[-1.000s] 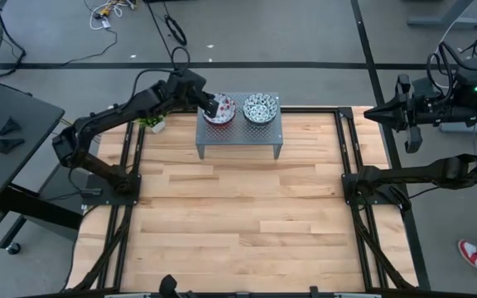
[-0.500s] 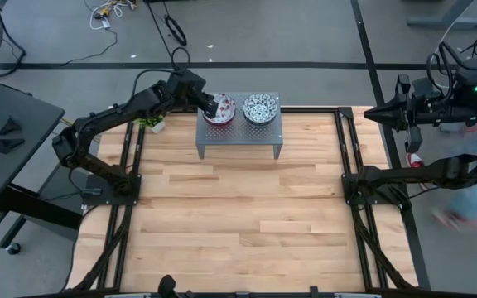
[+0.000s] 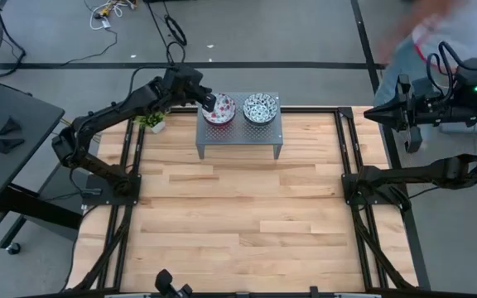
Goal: Pick & Place Mini bowls
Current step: Stack the red and white patterned bowl on top of the other red and white patterned bowls on the shelf
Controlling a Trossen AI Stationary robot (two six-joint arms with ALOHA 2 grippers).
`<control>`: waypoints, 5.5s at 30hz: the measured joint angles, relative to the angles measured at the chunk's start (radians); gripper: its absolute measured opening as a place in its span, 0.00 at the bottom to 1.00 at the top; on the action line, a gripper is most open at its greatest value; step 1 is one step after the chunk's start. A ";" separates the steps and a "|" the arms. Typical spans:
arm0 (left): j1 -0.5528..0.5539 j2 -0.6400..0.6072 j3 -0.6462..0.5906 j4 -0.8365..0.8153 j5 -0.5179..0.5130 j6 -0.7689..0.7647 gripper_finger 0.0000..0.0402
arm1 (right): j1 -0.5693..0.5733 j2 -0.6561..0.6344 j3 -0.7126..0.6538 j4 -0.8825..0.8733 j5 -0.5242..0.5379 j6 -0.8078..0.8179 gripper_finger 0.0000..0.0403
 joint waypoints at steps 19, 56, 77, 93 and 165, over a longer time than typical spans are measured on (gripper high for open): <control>0.008 0.005 0.000 -0.020 0.004 0.010 0.00 | 0.000 0.000 0.000 0.000 0.000 0.000 0.06; 0.004 0.050 0.000 0.058 0.092 0.048 0.00 | 0.000 0.000 0.000 0.000 0.000 0.000 0.06; -0.015 0.079 -0.001 0.038 0.025 0.050 0.00 | 0.000 0.000 0.000 0.000 0.000 0.000 0.06; -0.053 0.073 0.085 0.039 0.004 0.065 0.00 | 0.000 0.000 0.000 0.000 0.000 0.000 0.06; -0.217 -0.152 -0.166 0.045 -0.164 0.091 0.00 | 0.000 0.000 0.000 0.000 0.000 0.000 0.06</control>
